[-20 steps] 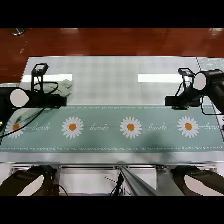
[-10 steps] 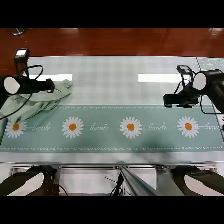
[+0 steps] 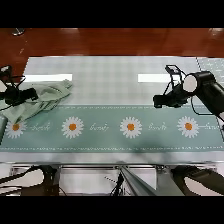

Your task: Fold the shirts.

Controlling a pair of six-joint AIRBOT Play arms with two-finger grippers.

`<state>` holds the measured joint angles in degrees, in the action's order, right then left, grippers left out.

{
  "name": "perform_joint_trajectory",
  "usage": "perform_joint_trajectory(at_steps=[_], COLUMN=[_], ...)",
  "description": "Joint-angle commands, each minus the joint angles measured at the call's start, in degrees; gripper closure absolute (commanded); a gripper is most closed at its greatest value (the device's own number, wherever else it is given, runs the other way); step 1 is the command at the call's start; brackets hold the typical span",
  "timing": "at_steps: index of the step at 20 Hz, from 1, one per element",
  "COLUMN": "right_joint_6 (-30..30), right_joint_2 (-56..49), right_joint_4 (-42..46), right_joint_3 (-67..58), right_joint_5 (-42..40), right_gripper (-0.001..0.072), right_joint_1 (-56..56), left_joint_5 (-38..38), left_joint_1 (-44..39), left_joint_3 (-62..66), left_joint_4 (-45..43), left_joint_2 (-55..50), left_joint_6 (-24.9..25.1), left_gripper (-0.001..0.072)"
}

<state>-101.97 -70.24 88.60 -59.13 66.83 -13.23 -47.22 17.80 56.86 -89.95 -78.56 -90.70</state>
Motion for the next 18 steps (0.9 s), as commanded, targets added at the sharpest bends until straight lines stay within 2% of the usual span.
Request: perform_joint_trajectory(at_steps=[1,4,5,6,10,12,14,16,18], right_joint_6=[-1.3,-1.5,-1.6,-1.7,-1.6,-1.5,-1.6,-1.0,-0.2], right_joint_2=[0.0,0.0,0.0,0.1,3.0,6.0,9.3,13.4,19.2], right_joint_4=[-1.1,-1.2,-1.3,-1.5,-1.0,-0.5,0.1,0.5,0.5], right_joint_3=[0.0,0.0,0.0,0.0,-0.2,-0.2,-0.2,-0.2,-0.2], right_joint_5=[-1.4,-1.2,-1.2,-1.2,-2.5,-3.8,-4.4,-4.9,-6.9], right_gripper=[0.0091,0.0091,0.0091,0.0091,0.0091,0.0091,0.0091,0.0099,0.0100], right_joint_1=[-0.9,-0.9,-0.9,-0.9,-0.9,-0.9,-0.9,-0.9,-0.9], left_joint_5=[-0.9,-2.6,-4.1,-6.0,-12.2,-11.9,-9.4,-4.3,2.5], left_joint_1=[-1.6,-3.1,-3.3,-3.3,-3.6,-4.0,-5.0,-6.5,-8.3], left_joint_3=[0.1,0.1,0.1,0.5,7.3,11.6,16.3,20.7,24.6], left_joint_4=[0.6,0.6,0.6,0.5,1.0,4.6,11.1,21.2,33.3], left_joint_2=[-4.3,-6.0,-6.1,-6.1,-4.5,-1.3,3.0,7.8,12.8], left_joint_6=[0.2,0.2,0.2,0.2,1.7,1.7,1.7,4.4,10.8], left_gripper=[0.0006,0.0015,0.0269,0.0668,0.0679,0.0680,0.0680,0.0680,0.0680])
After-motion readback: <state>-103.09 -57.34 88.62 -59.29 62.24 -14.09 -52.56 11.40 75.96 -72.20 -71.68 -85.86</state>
